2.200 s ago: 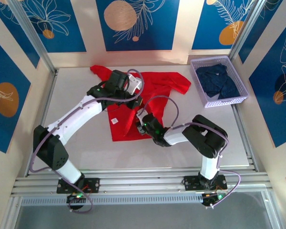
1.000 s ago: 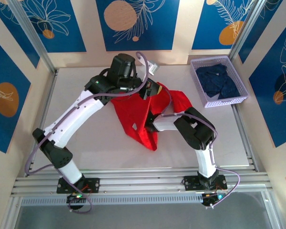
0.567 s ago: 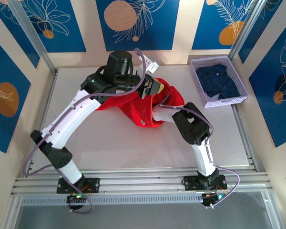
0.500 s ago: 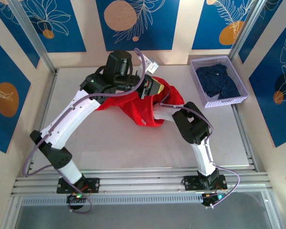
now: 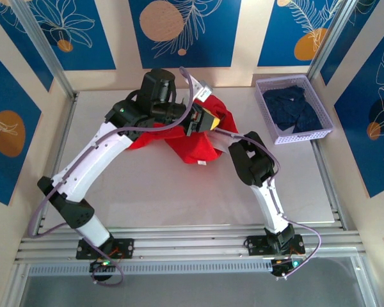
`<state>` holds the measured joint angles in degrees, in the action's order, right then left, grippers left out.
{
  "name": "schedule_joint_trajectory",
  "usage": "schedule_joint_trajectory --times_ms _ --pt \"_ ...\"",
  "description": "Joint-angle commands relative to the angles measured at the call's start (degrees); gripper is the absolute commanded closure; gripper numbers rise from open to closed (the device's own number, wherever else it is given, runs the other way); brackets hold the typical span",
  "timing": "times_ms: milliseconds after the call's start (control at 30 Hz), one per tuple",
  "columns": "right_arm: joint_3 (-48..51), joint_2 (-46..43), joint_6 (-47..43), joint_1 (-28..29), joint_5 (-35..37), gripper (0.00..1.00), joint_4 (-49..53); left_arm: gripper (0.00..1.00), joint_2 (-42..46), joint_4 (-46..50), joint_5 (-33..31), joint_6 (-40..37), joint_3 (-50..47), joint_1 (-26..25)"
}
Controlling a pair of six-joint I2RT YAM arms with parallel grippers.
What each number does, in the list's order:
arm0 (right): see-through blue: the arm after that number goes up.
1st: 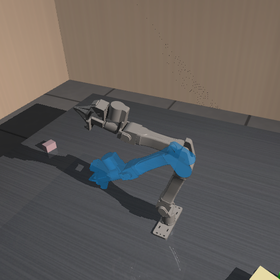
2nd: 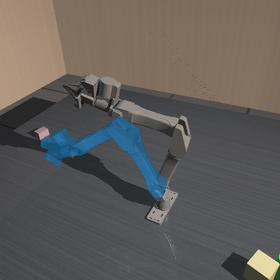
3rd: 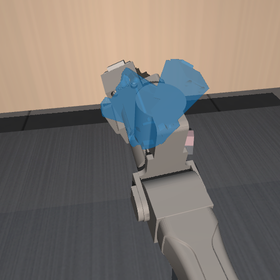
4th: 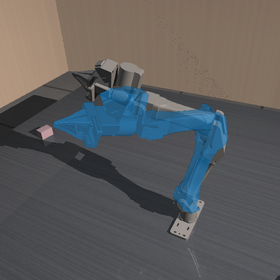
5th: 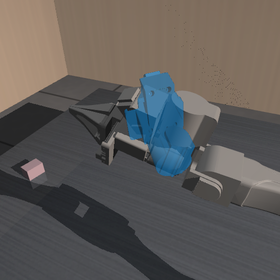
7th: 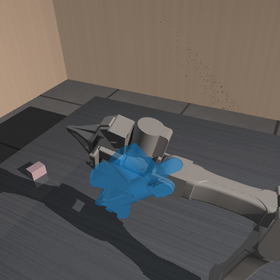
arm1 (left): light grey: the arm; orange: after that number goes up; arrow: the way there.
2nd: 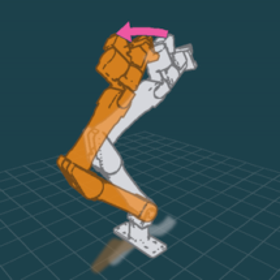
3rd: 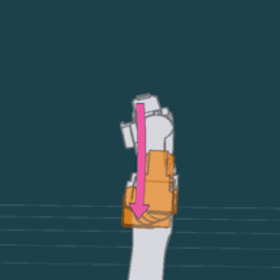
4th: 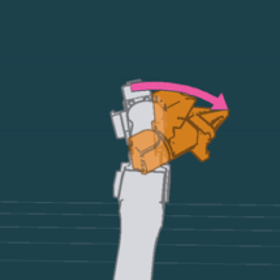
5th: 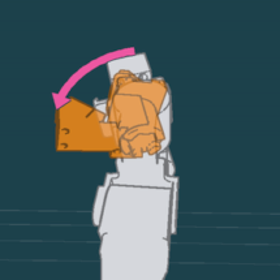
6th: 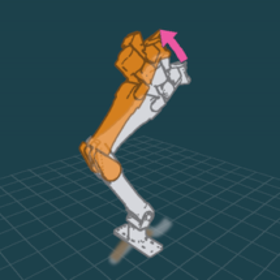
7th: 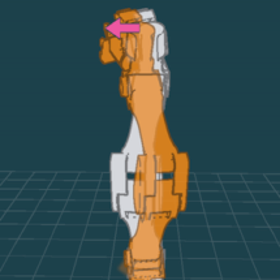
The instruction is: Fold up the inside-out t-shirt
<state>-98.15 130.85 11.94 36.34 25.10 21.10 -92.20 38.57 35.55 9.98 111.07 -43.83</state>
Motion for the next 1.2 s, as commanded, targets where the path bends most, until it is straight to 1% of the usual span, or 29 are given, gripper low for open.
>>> schedule_joint_trajectory --times_ms 0,33,100,133,233,267,300,333,433,533,700,800,867,933,1067,1100,1133,1167 --pt "-2.64 4.6 -1.68 -1.44 -3.57 0.25 8.64 1.0 6.52 -3.98 -0.09 -1.06 -1.2 -0.39" --pt "-2.82 4.72 -1.9 -1.44 -3.83 0.31 8.97 1.0 7.37 -4.46 -2.51 -0.87 -2.1 0.12" --pt "-2.13 4.07 -2.1 -1.6 -4.66 0.53 8.91 1.0 9.13 -4.73 -10.47 -0.75 -4.15 1.38" --pt "-1.52 3.37 -2.28 -1.62 -5.08 0.61 8.64 1.0 9.83 -4.73 -15.03 -0.75 -5.29 2.19" --pt "1.69 -0.19 -3.14 -1.75 -6.54 0.81 6.81 1.0 10.81 -4.79 -26.75 -0.7 -8.36 5.1" --pt "3.14 -2.2 -3.23 -1.71 -7.15 0.89 6.03 1.0 10.9 -4.99 -30.21 -0.19 -9.62 6.6" --pt "4.72 -4.14 -3.32 -1.72 -7.94 0.95 5.11 1.0 10.82 -5.33 -32.57 0.52 -10.87 8.57" --pt "6.2 -5.88 -3.49 -1.77 -8.61 1.0 4.46 1.0 10.91 -6.15 -33.99 1.17 -12.29 10.52" --pt "11.43 -12.48 -3.82 -1.64 -11.7 1.0 1.82 1.0 10.15 -9.3 -38.51 2.88 -17.39 16.35" --pt "16.65 -19.2 -4.19 -1.38 -16.15 1.0 -0.99 1.0 7.16 -10.06 -41.43 3.17 -19.11 20.38" --pt "26.01 -30.18 -7.21 -1.02 -24.11 1.0 -3.7 1.0 1.5 -10.34 -42.84 3.82 -18.78 25.24" --pt "30.03 -34.96 -9.74 -0.5 -25.2 1.0 -3.74 1.0 -1.11 -10.65 -42.52 4.28 -18.04 27.24" --pt "31.01 -36.71 -10.35 -0.16 -25.85 1.0 -4.59 1.0 -2.44 -11.06 -40.22 4.24 -17.6 27.55" --pt "30.0 -36.96 -9.86 -0.17 -26.96 1.0 -5.95 1.0 -3.28 -13.04 -33.58 4.76 -18.16 26.97" --pt "23.13 -33.61 -9.47 0.31 -27.66 1.0 -7.14 1.0 -4.05 -19.51 -20.71 6.36 -22.27 23.66" --pt "21.45 -32.45 -9.93 0.48 -27.69 1.0 -7.22 1.0 -4.04 -20.54 -18.66 6.76 -23.13 23.05" --pt "20.21 -31.86 -10.49 0.57 -28.37 1.0 -7.13 1.0 -3.95 -20.72 -18.44 7.37 -23.54 22.72" --pt "19.39 -31.56 -11.16 0.66 -29.34 1.0 -7.04 1.0 -3.96 -20.18 -19.73 8.19 -23.7 22.84"
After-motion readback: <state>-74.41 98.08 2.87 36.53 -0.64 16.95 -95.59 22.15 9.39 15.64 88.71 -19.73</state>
